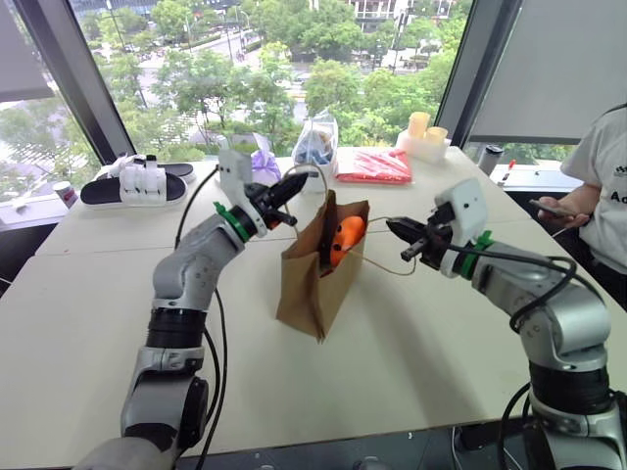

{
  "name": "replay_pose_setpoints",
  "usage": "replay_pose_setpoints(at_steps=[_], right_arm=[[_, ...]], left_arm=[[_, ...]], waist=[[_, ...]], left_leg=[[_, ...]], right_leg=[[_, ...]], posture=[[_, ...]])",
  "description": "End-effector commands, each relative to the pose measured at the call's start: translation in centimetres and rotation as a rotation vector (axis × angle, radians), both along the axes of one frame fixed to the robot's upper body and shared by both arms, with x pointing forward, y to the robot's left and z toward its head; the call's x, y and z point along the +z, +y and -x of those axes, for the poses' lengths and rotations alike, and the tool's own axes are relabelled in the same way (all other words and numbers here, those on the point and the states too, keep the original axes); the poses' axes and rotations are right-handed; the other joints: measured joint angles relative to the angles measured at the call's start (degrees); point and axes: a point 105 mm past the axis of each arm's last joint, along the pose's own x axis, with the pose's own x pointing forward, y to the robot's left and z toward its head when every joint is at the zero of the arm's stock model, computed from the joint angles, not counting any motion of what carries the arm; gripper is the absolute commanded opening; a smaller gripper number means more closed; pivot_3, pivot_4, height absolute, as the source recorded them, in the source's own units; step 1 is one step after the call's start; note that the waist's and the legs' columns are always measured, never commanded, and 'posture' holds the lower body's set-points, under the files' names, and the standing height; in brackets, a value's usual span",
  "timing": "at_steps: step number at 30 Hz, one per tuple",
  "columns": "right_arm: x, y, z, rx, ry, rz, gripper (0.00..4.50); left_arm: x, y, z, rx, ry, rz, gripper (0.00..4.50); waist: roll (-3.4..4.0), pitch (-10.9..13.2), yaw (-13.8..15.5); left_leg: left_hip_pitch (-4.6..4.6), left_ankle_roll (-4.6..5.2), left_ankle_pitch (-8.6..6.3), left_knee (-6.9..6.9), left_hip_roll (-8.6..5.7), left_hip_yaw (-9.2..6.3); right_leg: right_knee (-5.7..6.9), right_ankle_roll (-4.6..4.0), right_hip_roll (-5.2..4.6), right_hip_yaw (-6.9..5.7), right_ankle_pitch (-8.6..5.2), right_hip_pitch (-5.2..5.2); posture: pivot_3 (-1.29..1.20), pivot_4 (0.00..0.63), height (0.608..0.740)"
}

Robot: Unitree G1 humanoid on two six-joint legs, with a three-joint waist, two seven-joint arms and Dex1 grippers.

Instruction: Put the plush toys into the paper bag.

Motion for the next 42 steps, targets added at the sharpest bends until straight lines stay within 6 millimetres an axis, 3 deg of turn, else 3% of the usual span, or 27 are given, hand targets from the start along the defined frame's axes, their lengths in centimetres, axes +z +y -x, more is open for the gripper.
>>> replay_pose_setpoints(at_steps=[1,2,4,5,11,12,13,19,21,24,28,32,35,38,42], right_arm=[[0.0,0.8,0.4,0.024,-0.03,-0.008,0.03],[0.1,1.0,0.5,0.03,-0.032,-0.01,0.01],[0.7,1.3,0.8,0.046,-0.045,-0.032,0.55],[1.1,1.5,1.0,0.058,-0.054,-0.041,0.83],[4.7,1.9,2.0,0.118,-0.124,-0.096,3.73],[5.3,1.8,2.1,0.126,-0.135,-0.101,4.23],[6.0,1.7,2.3,0.136,-0.15,-0.107,4.4],[8.7,-0.4,2.6,0.092,-0.212,-0.136,4.4],[9.7,-2.8,2.5,0.003,-0.241,-0.201,4.4],[9.1,-5.8,2.1,-0.128,-0.234,-0.256,4.4],[5.6,-6.6,2.0,-0.183,-0.158,-0.275,4.4],[1.3,-5.2,2.1,-0.16,-0.049,-0.247,4.4],[-1.8,-3.5,2.1,-0.12,0.027,-0.237,3.55],[-3.9,-1.5,2.0,-0.072,0.067,-0.227,2.05],[-5.0,1.2,1.5,-0.008,0.089,-0.223,0.08]], left_arm=[[-0.8,0.1,0.2,-0.016,-0.013,-0.044,0.0],[-0.9,0.2,0.3,-0.026,-0.011,-0.049,0.26],[-0.7,0.4,0.9,-0.059,-0.002,-0.037,0.79],[-0.6,0.6,1.2,-0.07,-0.005,-0.037,1.28],[1.0,2.3,3.0,-0.128,-0.03,-0.013,4.15],[1.0,2.5,3.4,-0.143,-0.024,-0.018,4.5],[1.1,2.7,3.7,-0.155,-0.015,-0.022,4.5],[0.8,3.7,6.0,-0.213,0.026,-0.081,4.5],[-0.3,4.2,6.9,-0.251,0.061,-0.118,4.5],[-1.8,4.4,7.7,-0.289,0.111,-0.146,4.5],[-3.9,5.1,7.4,-0.259,0.167,-0.149,4.5],[-5.7,4.7,8.2,-0.298,0.199,-0.199,4.5],[-6.3,3.9,8.5,-0.305,0.192,-0.207,4.5],[-6.6,3.3,8.8,-0.317,0.18,-0.219,4.5],[-6.6,1.9,9.3,-0.334,0.139,-0.24,4.5]], waist=[[0.0,0.0,-0.03],[0.0,0.0,-0.07],[0.0,0.0,-0.03],[0.0,0.0,-0.06],[0.02,0.01,-0.17],[0.02,0.01,-0.15],[0.02,0.01,-0.13],[0.02,0.01,0.01],[0.02,0.01,-0.03],[0.03,0.01,0.04],[0.01,0.0,0.08],[0.08,0.0,-0.3],[0.08,0.0,-0.26],[0.08,0.0,-0.16],[0.08,0.0,-0.15]], left_leg=[[-0.02,0.0,0.0,0.01,0.0,0.0],[-0.08,0.0,0.0,0.02,0.0,0.0],[-0.21,-0.01,0.01,0.06,0.0,-0.01],[-0.25,-0.02,0.01,0.07,0.0,-0.03],[-0.35,-0.02,0.01,0.07,0.02,-0.04],[-0.35,-0.02,0.01,0.07,0.03,-0.06],[-0.35,-0.02,0.01,0.06,0.03,-0.06],[-0.39,-0.01,0.01,0.07,0.03,-0.07],[-0.39,-0.01,0.01,0.07,0.02,-0.06],[-0.39,-0.01,0.01,0.05,0.03,-0.05],[-0.41,-0.01,0.01,0.07,0.03,-0.06],[-0.38,-0.01,0.01,0.04,0.05,0.0],[-0.36,-0.01,0.01,0.05,0.08,0.0],[-0.38,-0.01,0.01,0.08,0.07,0.0],[-0.38,-0.02,0.01,0.09,0.06,-0.01]], right_leg=[[0.01,0.0,0.0,0.0,0.0,-0.02],[0.01,0.0,0.0,0.0,0.0,-0.09],[0.04,0.0,0.0,0.0,0.01,-0.2],[0.04,0.0,0.0,-0.01,0.01,-0.23],[0.06,0.0,0.0,-0.01,0.01,-0.34],[0.07,0.0,0.01,-0.02,0.01,-0.34],[0.07,0.0,0.01,-0.02,0.01,-0.34],[0.06,0.0,-0.01,-0.02,0.01,-0.34],[0.06,0.0,-0.01,-0.01,0.01,-0.35],[0.06,-0.01,-0.01,-0.01,0.01,-0.35],[0.04,-0.01,-0.01,-0.02,0.0,-0.34],[0.08,-0.02,-0.01,0.01,0.0,-0.36],[0.09,-0.02,0.02,0.01,0.01,-0.37],[0.09,-0.03,0.01,0.01,0.01,-0.37],[0.09,-0.02,0.0,0.01,0.01,-0.36]], posture=[[0.0,0.15,0.74],[0.0,0.15,0.74],[0.0,0.15,0.74],[0.0,0.15,0.74],[0.0,0.15,0.74],[0.0,0.15,0.74],[0.0,0.15,0.74],[0.0,0.15,0.74],[0.0,0.15,0.74],[0.0,0.15,0.74],[0.0,0.15,0.74],[0.0,0.15,0.74],[0.0,0.15,0.74],[0.0,0.15,0.74],[0.0,0.15,0.74]])
